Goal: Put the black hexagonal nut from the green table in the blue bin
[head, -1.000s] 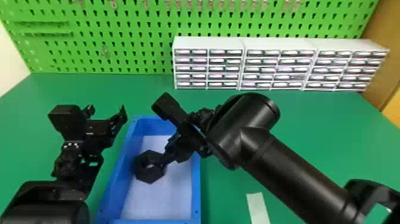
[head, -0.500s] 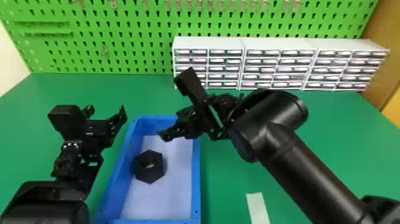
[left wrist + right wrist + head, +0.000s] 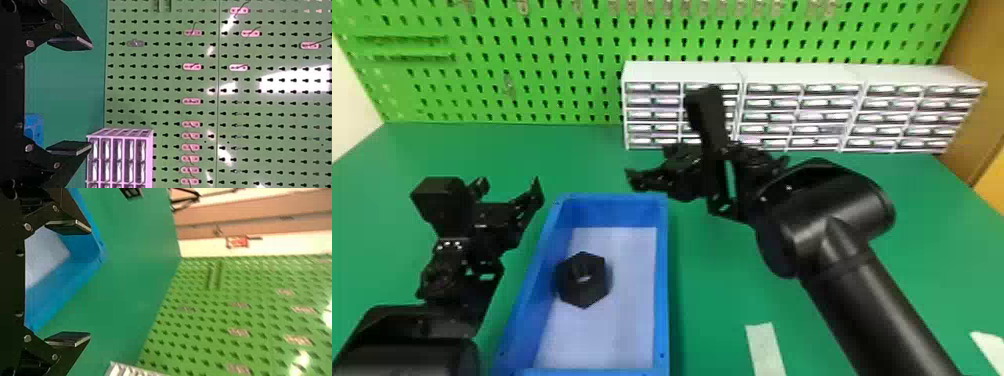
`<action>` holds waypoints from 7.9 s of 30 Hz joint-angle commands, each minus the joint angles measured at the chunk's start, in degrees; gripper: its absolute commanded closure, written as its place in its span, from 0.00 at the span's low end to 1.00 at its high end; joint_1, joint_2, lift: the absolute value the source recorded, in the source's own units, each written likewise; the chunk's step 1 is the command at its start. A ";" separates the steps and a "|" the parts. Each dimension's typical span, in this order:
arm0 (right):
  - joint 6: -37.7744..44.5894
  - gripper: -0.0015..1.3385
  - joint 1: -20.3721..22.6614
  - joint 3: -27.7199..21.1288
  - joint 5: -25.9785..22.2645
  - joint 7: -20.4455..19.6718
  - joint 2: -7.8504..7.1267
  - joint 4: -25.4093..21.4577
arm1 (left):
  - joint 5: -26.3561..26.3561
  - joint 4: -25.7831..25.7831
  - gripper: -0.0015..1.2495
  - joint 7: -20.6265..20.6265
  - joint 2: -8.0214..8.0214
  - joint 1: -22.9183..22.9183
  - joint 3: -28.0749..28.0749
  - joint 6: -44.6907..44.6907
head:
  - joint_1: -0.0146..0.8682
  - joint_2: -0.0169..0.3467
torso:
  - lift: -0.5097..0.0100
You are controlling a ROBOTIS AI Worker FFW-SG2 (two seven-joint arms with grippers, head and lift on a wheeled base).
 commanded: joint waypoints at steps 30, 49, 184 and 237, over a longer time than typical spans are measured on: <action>-28.03 0.25 12.31 -13.54 2.77 -15.62 2.38 2.84 | 0.26 -0.34 0.29 0.00 -0.05 0.02 0.28 0.00 | 0.79 0.19 | 0.79; -37.87 0.25 18.64 -15.30 4.61 -24.94 3.96 6.18 | 0.17 -0.34 0.29 0.00 -0.05 0.02 0.54 0.09 | 0.79 0.19 | 0.79; -35.85 0.25 24.09 -19.69 6.02 -25.55 2.38 1.09 | -0.09 -0.16 0.29 0.09 -0.05 -1.48 -1.57 0.00 | 0.79 0.19 | 0.79; -35.59 0.25 24.00 -19.52 5.67 -25.55 2.38 1.00 | -0.09 -0.16 0.29 0.53 -0.05 -1.48 -2.18 0.00 | 0.79 0.19 | 0.79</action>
